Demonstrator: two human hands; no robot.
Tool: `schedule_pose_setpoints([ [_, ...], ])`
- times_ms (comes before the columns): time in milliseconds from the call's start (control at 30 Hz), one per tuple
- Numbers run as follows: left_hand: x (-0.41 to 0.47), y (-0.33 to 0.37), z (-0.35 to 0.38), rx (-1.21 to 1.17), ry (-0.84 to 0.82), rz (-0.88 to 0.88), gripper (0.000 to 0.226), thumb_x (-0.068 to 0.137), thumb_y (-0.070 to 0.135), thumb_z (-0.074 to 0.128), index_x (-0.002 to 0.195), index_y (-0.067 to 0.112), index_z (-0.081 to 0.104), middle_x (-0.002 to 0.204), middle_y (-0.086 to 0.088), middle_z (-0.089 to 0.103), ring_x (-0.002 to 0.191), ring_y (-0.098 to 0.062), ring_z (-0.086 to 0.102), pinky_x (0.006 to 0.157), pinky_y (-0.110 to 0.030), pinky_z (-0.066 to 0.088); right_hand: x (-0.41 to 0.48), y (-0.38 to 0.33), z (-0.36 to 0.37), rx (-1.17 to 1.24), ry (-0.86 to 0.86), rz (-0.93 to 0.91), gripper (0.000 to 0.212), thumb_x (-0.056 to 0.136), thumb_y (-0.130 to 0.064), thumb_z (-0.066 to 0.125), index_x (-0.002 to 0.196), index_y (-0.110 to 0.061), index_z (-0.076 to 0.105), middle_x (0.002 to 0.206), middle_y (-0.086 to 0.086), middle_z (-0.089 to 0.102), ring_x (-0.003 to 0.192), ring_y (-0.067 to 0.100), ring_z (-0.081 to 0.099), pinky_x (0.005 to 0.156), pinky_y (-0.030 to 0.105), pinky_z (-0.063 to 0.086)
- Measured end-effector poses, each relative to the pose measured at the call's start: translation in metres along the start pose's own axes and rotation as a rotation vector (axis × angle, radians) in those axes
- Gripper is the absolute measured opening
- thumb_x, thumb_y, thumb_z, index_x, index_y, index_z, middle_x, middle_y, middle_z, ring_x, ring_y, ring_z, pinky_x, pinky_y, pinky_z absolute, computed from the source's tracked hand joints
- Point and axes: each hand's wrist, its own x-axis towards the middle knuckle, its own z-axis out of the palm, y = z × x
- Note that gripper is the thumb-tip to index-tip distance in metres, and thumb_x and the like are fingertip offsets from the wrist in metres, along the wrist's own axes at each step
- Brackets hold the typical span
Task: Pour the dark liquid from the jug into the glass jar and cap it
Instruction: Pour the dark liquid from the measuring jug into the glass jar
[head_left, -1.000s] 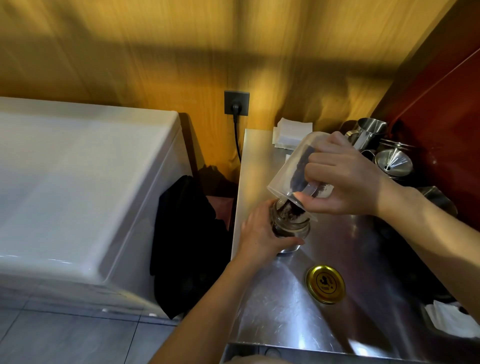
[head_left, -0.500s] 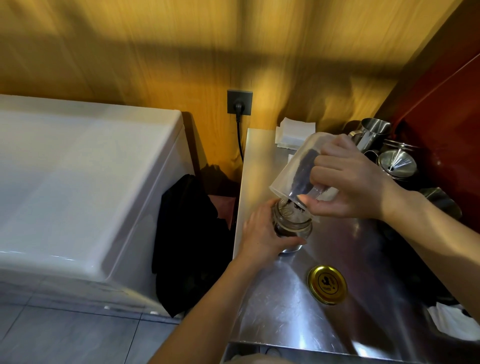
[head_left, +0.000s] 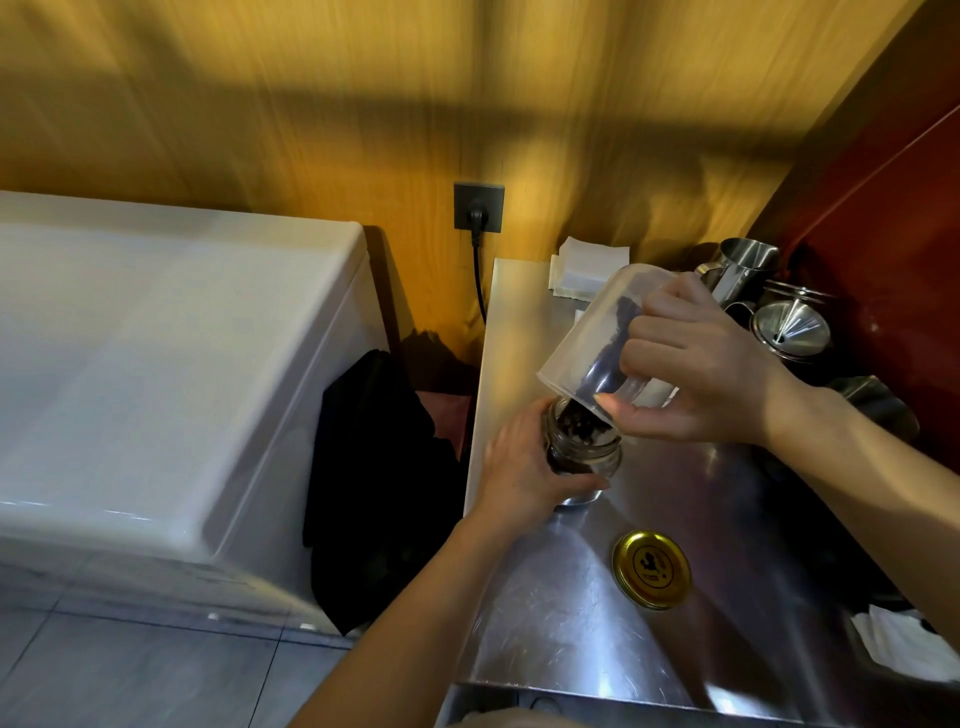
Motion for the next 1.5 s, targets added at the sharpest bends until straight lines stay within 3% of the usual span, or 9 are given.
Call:
schedule_pose_setpoints([
  [233,-0.0009,-0.0005,0.0008,-0.002,0.010,-0.004,0.082,0.055,0.049,0.086,0.124,0.032,0.044,0.107,0.020,0.046,0.109,-0.014,0.051,0.095,-0.041,0.044,-0.0004,0.0010,0.0006,0.005,0.020,-0.022,0.037,0.082,-0.030,0.059,0.056,-0.006,0.051,0.050,0.008,0.047,0.051,0.024,0.042,0.075,0.025,0.020],
  [567,-0.0013,-0.0009,0.0014,-0.009,0.018,0.004,0.076,0.056,0.050,0.085,0.119,0.030,0.045,0.104,0.017,0.049,0.105,-0.015,0.053,0.087,-0.035,0.044,-0.0031,-0.0017,0.0010,-0.023,0.027,-0.101,0.031,0.080,-0.027,0.063,0.059,-0.006,0.053,0.051,0.009,0.048,0.050,0.025,0.044,0.062,0.036,0.032],
  [867,-0.0018,0.0008,0.0014,-0.017,0.014,-0.025,0.083,0.056,0.049,0.085,0.125,0.031,0.043,0.109,0.017,0.048,0.111,-0.016,0.051,0.096,-0.043,0.043,-0.0041,0.0000,0.0002,-0.038,0.032,-0.093,0.034,0.080,-0.027,0.064,0.056,-0.005,0.051,0.050,0.011,0.045,0.049,0.026,0.043,0.061,0.037,0.034],
  [1067,-0.0022,0.0014,0.0013,-0.024,0.009,-0.036,0.082,0.058,0.048,0.085,0.125,0.026,0.044,0.118,0.003,0.056,0.112,-0.020,0.051,0.096,-0.047,0.044,-0.0051,-0.0023,-0.0004,-0.048,0.033,-0.144,0.037,0.081,-0.029,0.062,0.056,-0.005,0.052,0.050,0.010,0.045,0.049,0.026,0.043,0.057,0.038,0.039],
  [1367,-0.0027,0.0026,0.0010,-0.024,0.027,-0.018,0.083,0.055,0.050,0.086,0.124,0.027,0.045,0.108,0.013,0.051,0.110,-0.018,0.053,0.091,-0.038,0.045,-0.0026,-0.0032,-0.0053,-0.058,0.002,-0.232,0.033,0.079,-0.027,0.064,0.055,-0.007,0.053,0.051,0.009,0.049,0.051,0.025,0.046,0.063,0.036,0.036],
  [1500,-0.0031,0.0028,0.0010,-0.027,0.032,-0.024,0.080,0.055,0.049,0.086,0.121,0.025,0.048,0.109,0.008,0.055,0.108,-0.019,0.054,0.089,-0.038,0.046,-0.0009,-0.0038,-0.0085,-0.060,-0.030,-0.252,0.032,0.079,-0.026,0.063,0.056,-0.006,0.054,0.051,0.009,0.049,0.051,0.026,0.047,0.061,0.037,0.037],
])
